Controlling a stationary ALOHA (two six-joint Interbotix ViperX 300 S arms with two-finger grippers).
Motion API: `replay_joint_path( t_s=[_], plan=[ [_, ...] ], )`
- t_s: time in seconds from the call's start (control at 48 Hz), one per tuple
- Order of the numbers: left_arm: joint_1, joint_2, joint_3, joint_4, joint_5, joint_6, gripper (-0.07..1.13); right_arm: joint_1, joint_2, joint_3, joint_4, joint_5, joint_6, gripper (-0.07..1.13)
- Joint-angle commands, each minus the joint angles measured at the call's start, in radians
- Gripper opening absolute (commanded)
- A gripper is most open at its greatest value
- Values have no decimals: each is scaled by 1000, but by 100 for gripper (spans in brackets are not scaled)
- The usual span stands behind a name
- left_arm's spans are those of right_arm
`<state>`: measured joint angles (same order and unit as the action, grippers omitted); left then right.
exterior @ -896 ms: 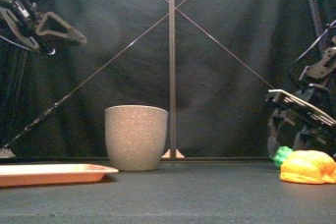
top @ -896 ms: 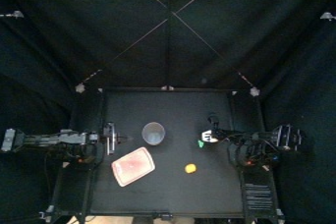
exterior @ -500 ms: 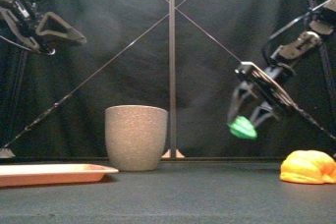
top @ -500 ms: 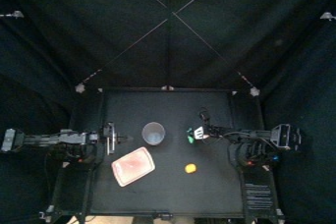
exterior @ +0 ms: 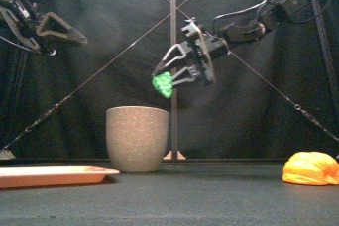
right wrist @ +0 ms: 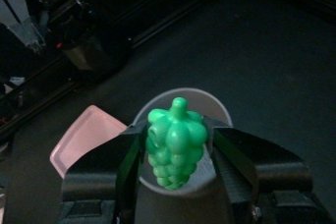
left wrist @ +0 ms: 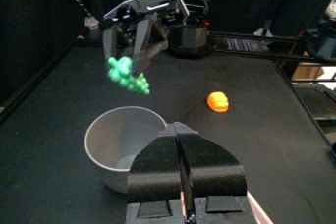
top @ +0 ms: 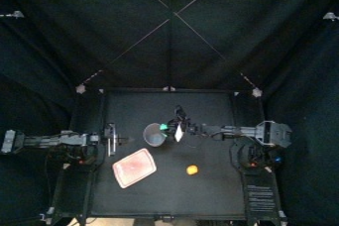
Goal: Pick the green grapes then place it in the grey bowl
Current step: Place green grapes in the grey bowl
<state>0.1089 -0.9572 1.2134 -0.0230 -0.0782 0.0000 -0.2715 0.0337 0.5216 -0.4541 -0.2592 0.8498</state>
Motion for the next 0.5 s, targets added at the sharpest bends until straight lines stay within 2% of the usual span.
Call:
replay_joint_path(
  t_s=[0.021, 0.188, 0.5],
  plan=[
    [3, 3, -12, -3, -8, 0, 15, 2, 40, -81, -29, -54, -2, 69],
    [3, 3, -11, -3, -8, 0, 15, 2, 130, -137, -83, -58, 8, 69],
    [3, 3, -8, -3, -8, 2, 15, 20, 167, -126, -86, -58, 9, 72]
  ],
)
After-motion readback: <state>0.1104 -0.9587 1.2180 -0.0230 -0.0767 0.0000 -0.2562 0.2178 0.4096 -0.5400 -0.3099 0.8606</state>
